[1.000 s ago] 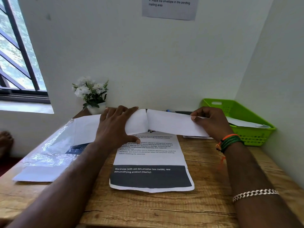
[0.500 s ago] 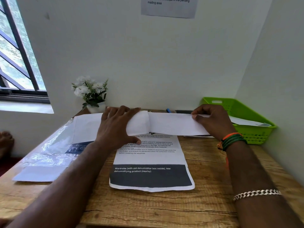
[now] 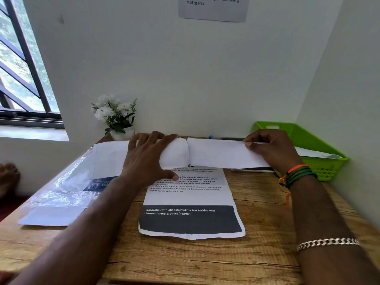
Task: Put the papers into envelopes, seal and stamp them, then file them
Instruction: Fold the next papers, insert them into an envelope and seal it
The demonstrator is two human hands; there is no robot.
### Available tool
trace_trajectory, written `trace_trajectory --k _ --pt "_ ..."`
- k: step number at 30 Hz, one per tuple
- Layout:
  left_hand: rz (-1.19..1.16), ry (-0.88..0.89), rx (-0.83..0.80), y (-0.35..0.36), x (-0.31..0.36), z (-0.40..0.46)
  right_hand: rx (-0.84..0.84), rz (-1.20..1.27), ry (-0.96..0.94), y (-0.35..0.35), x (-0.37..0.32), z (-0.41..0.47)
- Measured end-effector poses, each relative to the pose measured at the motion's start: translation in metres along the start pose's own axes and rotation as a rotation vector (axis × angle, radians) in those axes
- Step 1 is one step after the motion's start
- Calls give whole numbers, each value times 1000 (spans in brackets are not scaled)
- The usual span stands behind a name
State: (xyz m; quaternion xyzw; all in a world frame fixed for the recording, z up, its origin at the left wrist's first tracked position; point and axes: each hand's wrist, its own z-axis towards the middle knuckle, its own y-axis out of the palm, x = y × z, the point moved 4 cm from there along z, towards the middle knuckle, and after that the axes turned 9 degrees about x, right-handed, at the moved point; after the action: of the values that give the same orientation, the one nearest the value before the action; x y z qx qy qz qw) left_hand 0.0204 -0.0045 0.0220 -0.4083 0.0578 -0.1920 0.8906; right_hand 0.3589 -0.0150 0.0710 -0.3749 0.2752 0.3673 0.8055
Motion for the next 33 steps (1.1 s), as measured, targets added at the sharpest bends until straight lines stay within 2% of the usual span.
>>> trace_trajectory --k 8,12,18,21,23,26,28,33 --pt "-46 43 20 -4 9 1 -71 44 65 2 -1 -3" --pt "-45 2 33 -5 7 1 -80 18 105 1 2 -3" --pt "-46 88 -33 1 24 -1 -114 -8 15 25 -12 -12" --pt "-66 80 -17 2 26 -1 -55 28 7 40 -16 -16" --pt "-72 60 12 -1 22 -2 7 74 67 42 -14 -15" --pt "-79 31 42 -5 17 -2 186 174 191 35 -8 -14" --pt "-76 25 47 -6 18 -2 234 205 226 34 -9 -17" --pt "-62 48 35 -2 26 -2 14 345 253 65 -30 -36"
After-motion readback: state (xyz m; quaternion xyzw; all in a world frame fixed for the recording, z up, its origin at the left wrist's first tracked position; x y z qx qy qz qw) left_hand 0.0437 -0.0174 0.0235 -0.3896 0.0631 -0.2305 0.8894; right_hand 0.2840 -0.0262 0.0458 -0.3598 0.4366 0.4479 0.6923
